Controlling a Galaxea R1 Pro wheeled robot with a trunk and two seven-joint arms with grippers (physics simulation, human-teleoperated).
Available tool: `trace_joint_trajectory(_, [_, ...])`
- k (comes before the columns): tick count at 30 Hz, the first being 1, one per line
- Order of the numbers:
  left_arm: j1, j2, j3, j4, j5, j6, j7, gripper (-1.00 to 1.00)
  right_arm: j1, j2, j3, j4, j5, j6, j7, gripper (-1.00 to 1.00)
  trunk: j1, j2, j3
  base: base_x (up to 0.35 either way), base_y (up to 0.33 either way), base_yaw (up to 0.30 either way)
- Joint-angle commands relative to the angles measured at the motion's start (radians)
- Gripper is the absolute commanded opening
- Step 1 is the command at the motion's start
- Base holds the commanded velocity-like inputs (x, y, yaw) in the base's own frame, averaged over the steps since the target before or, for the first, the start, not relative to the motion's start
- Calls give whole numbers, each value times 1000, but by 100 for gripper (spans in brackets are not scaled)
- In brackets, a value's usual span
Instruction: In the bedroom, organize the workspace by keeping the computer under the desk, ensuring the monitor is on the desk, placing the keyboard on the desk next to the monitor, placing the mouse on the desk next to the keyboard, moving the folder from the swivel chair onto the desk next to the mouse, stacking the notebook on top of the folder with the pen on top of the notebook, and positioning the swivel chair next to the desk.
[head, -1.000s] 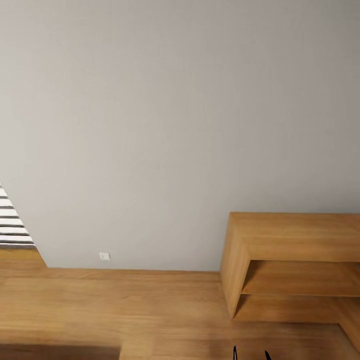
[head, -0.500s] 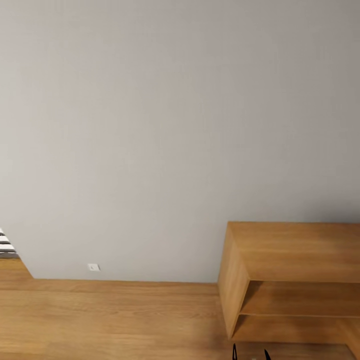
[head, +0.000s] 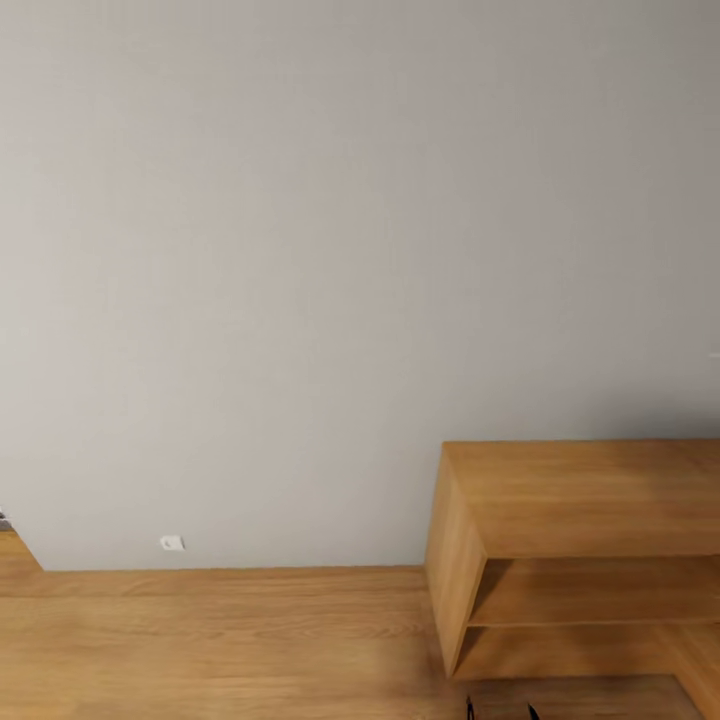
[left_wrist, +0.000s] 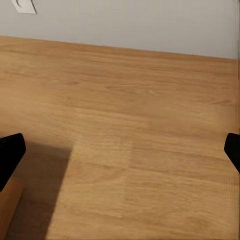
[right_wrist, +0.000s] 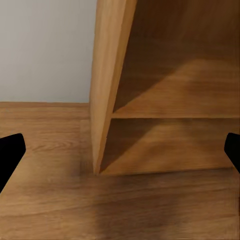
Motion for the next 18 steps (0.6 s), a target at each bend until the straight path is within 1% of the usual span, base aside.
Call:
trace_joint_trajectory(1, [0, 0, -9, 0, 0, -2, 10, 100, -1, -2, 9, 0, -4, 8, 8, 100, 0, -1, -1, 0, 0, -255])
trace_joint_trajectory(3, [0, 0, -9, 0, 0, -2, 10, 100, -1, -7, 8, -1, -5, 24, 49, 100, 0, -1, -1, 0, 0, -260])
trace_joint_trajectory(8, [0, 0, -9, 0, 0, -2, 10, 100, -1, -12, 5, 1, -6, 40, 106, 100, 0, -1, -1, 0, 0, -271])
trace_joint_trajectory(11, [0, 0, -9, 0, 0, -2, 10, 100, -1, -13, 5, 2, -6, 51, 112, 100, 0, -1, -1, 0, 0, -293])
trace_joint_trajectory(15, [0, 0, -7, 0, 0, -1, 10, 100, -1, -13, 6, 1, 0, 111, 118, 100, 0, -1, -1, 0, 0, -297])
trace_joint_trajectory(18, [0, 1, -7, 0, 1, -1, 10, 100, -1, -13, 7, 0, 1, 134, 120, 100, 0, -1, -1, 0, 0, -300])
